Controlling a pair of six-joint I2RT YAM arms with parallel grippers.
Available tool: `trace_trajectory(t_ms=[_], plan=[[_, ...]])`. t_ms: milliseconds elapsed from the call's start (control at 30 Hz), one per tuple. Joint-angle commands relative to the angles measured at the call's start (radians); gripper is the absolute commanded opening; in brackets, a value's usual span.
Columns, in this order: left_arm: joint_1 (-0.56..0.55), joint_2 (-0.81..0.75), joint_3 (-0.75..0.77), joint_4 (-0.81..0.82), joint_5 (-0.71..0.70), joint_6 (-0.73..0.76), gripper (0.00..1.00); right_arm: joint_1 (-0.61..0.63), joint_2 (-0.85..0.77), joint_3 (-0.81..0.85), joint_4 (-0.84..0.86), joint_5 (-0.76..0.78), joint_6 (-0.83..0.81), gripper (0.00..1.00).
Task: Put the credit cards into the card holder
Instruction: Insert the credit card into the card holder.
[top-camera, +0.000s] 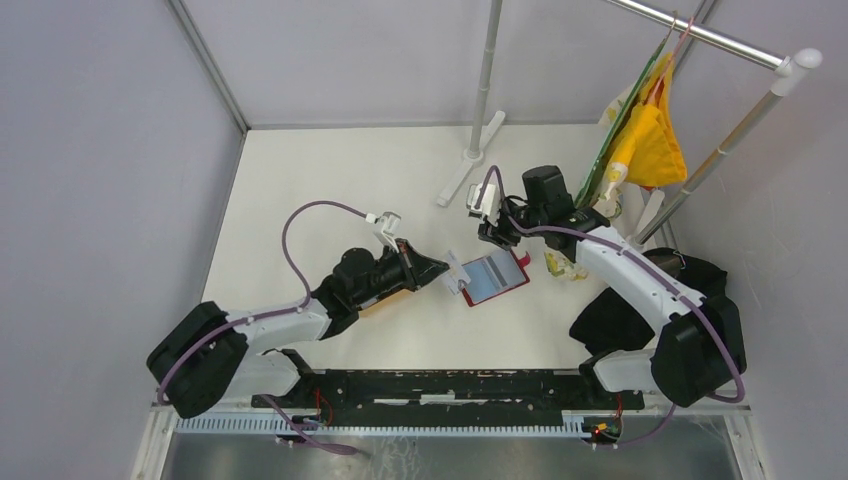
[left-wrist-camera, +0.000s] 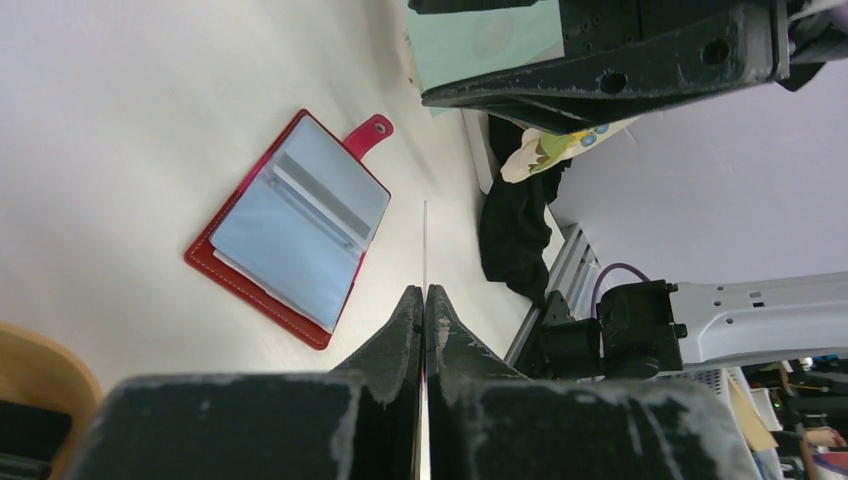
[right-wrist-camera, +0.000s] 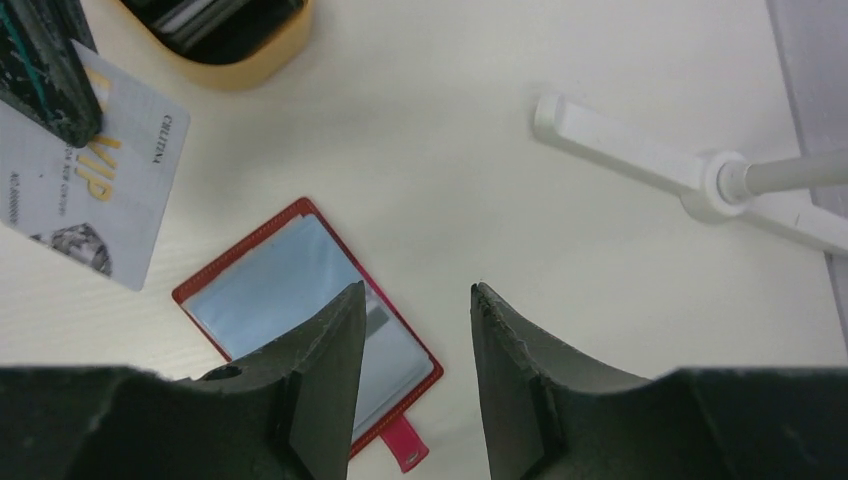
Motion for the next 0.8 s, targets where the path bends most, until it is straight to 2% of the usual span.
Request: trace_trajectory(t_ms=[0, 233, 533, 633, 767], plan=[[0.003, 0.094, 0.057, 0.145, 0.038, -0.105, 0.02, -0.01, 0.02, -0.011, -0.106, 0.092, -0.073, 0.47], [0.004, 0.236, 0.089, 0.227, 0.039, -0.159, 0.02, -0.079, 0.156, 0.023, -0.216, 0.131, -0.094, 0.42], [0.004, 0.542, 0.149, 0.5, 0.099, -0.317, 0.02, -0.127, 0.28, 0.048, -0.264, 0.178, -0.082, 0.42], [0.001, 0.601, 0.182, 0.495, 0.091, -0.334, 0.02, -0.132, 0.303, 0.051, -0.274, 0.192, -0.082, 0.42], [-0.001, 0.643, 0.226, 0.41, 0.059, -0.342, 0.02, -0.139, 0.323, 0.055, -0.281, 0.208, -0.084, 0.42]])
